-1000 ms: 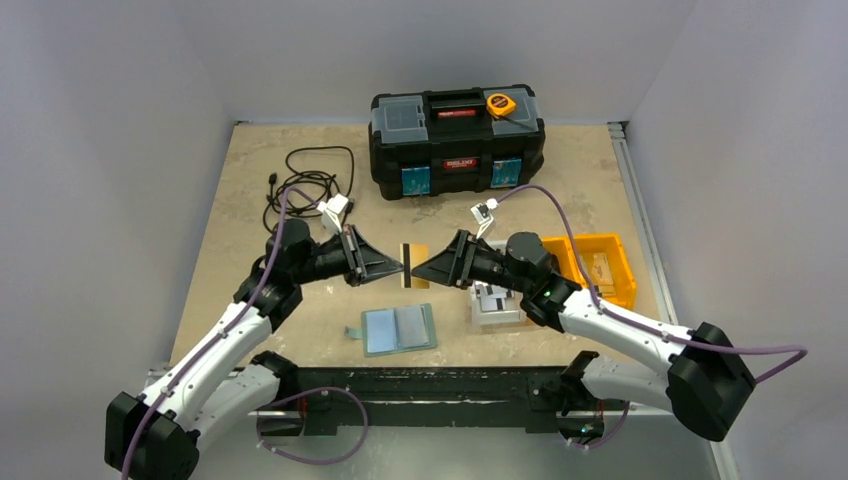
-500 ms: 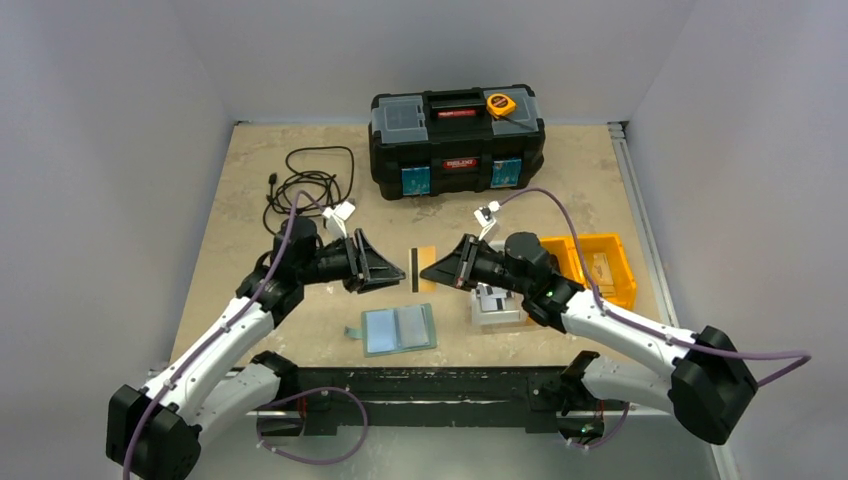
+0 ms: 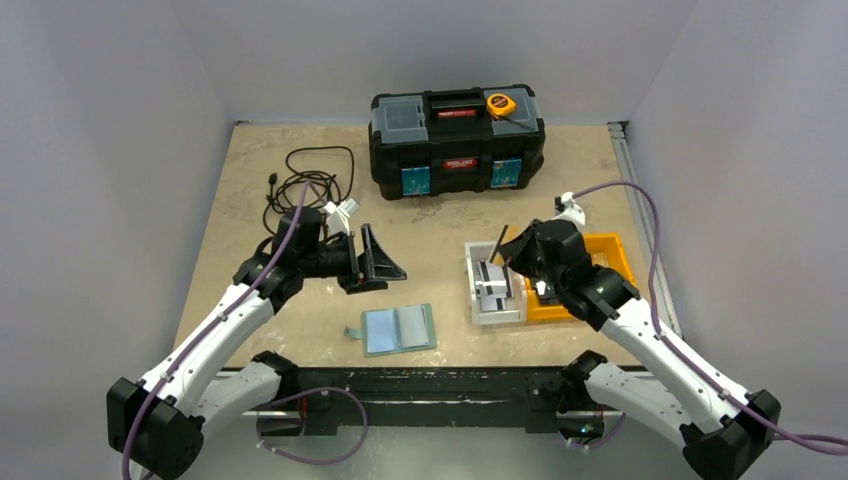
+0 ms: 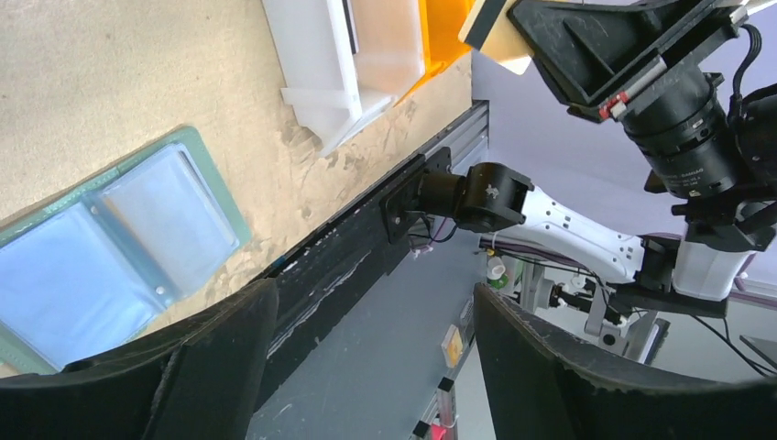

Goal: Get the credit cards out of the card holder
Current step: Place the credit card in the storage box.

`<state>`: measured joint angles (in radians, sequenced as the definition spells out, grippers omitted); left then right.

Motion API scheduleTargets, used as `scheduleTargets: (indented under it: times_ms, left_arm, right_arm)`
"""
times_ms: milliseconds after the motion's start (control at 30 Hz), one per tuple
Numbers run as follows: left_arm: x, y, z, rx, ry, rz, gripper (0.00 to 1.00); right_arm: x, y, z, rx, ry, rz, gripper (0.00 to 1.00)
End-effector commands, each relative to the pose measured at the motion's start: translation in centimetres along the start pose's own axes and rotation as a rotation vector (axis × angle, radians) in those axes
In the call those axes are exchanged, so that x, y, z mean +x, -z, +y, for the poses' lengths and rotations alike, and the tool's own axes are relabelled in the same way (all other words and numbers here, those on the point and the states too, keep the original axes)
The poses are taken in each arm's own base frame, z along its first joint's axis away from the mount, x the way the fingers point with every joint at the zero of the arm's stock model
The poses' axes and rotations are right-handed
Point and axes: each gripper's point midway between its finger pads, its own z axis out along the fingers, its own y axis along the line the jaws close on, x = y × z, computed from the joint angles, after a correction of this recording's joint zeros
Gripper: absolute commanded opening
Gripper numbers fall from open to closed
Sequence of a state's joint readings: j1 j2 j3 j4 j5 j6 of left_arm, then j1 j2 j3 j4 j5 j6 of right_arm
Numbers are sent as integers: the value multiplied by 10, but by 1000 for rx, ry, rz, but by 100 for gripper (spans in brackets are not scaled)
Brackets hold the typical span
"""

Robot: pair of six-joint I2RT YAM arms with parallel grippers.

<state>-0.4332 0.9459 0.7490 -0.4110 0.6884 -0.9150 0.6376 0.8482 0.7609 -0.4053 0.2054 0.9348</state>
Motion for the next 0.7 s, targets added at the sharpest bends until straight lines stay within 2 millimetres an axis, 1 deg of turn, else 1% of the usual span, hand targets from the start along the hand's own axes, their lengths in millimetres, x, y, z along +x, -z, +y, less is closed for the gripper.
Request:
scheduleTargets:
  times_ms: [0, 100, 167, 333, 467, 567, 667]
  left_arm:
    - [-6, 3, -13, 14, -74, -5, 78]
    - [-5, 1, -13, 13, -76, 11, 78]
    - [-2, 1, -14, 12, -80, 22, 78]
    - [3, -2, -12, 2, -84, 47, 78]
    - [8, -6, -11, -5, -82, 73, 78]
    - [12, -8, -10, -11, -87, 93, 78]
    - [14, -9, -10, -14, -89, 107, 78]
  right_arm:
    - [-32, 21, -77, 391, 107, -111, 0]
    - [-53, 33, -103, 544, 124, -180, 0]
    - [-66, 39, -117, 614, 129, -221, 0]
    - [-92, 46, -154, 771, 121, -259, 0]
    - [-113, 55, -186, 943, 106, -289, 0]
    - [-125, 63, -203, 1015, 87, -313, 0]
    - [-137, 70, -214, 1041, 65, -353, 0]
